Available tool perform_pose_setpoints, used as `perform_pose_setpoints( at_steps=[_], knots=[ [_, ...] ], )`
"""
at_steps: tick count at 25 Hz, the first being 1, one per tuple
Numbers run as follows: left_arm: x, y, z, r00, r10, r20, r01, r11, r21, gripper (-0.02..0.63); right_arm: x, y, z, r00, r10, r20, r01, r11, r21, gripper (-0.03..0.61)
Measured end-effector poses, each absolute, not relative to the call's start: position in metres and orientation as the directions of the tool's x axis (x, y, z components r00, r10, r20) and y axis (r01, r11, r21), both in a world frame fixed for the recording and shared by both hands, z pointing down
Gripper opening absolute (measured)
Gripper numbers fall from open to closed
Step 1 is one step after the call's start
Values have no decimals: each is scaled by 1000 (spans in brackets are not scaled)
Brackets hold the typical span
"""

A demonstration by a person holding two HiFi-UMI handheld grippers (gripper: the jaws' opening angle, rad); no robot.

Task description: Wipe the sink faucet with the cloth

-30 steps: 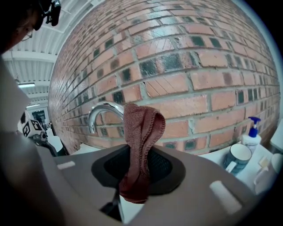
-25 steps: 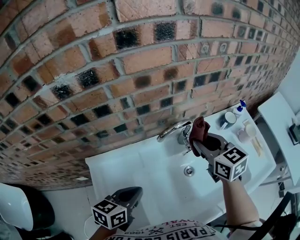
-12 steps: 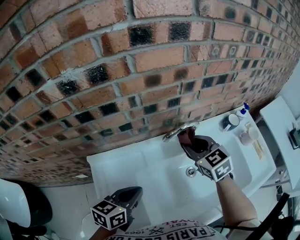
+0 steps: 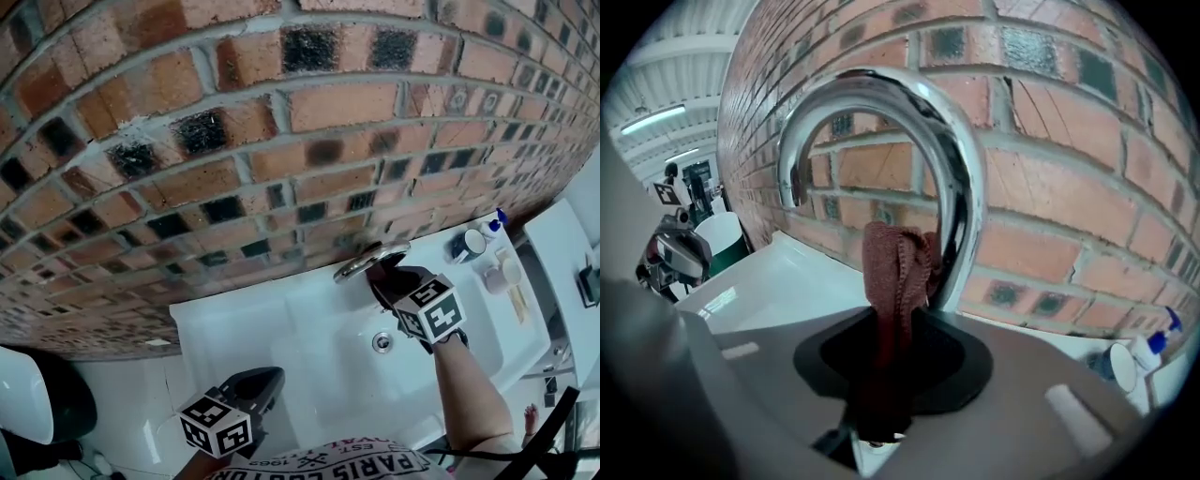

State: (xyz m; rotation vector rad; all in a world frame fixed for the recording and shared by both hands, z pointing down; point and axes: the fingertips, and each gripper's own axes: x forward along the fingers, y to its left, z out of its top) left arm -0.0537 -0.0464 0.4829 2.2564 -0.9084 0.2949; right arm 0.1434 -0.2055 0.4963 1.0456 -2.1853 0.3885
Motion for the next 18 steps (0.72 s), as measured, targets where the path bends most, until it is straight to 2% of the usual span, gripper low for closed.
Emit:
perform_pose_setpoints(
  at_steps=[18],
  knots=[
    [-54, -46, 474, 742, -527, 415, -670, -542, 508, 5, 152, -206, 473, -441, -638, 632, -822, 570, 2, 91]
  ],
)
